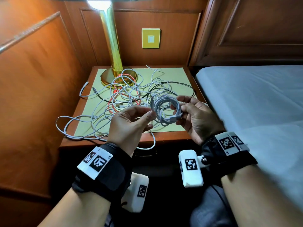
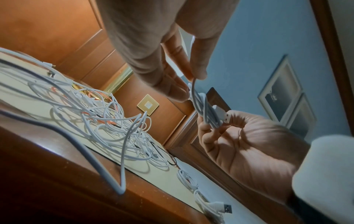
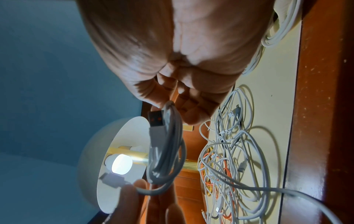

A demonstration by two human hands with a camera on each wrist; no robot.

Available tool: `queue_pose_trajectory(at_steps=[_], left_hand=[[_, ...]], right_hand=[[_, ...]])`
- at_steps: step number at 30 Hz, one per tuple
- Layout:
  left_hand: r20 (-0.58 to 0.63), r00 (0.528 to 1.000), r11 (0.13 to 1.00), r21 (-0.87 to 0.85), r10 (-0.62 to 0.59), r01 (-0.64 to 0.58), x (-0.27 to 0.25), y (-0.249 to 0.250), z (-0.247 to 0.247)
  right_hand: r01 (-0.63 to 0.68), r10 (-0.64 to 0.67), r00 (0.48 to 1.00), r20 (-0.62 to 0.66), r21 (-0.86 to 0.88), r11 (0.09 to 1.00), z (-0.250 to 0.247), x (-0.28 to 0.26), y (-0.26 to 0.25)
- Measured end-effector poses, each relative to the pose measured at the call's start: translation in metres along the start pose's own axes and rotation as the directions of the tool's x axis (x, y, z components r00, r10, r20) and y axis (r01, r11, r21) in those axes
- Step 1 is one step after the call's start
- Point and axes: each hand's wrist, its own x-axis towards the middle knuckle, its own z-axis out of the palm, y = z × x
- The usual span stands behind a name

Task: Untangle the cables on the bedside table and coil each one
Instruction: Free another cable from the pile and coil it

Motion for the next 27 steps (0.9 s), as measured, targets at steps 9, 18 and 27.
queue_pose_trajectory(at_steps=[9, 18, 27], left_hand=[[0.037, 0.994, 0.994, -0.042, -0.1, 0.101, -0.001, 0.001, -0.002], [0.032, 0.988, 0.986, -0.071, -0.152, 0.154, 0.002, 0.002, -0.006], [0.06, 0.984, 0.981, -0.081, -0.169, 0.174, 0.0, 0.009, -0.002]], right_hand=[[0.028, -0.02, 0.996, 0.093, -0.083, 0.996, 0.003, -0.005, 0.003], [0.056, -0.04, 0.991, 0.131, -0.127, 0.99, 0.004, -0.004, 0.011], [0.292, -0.192, 0.946, 0.262, -0.426, 0.856, 0.006, -0.008, 0.015]])
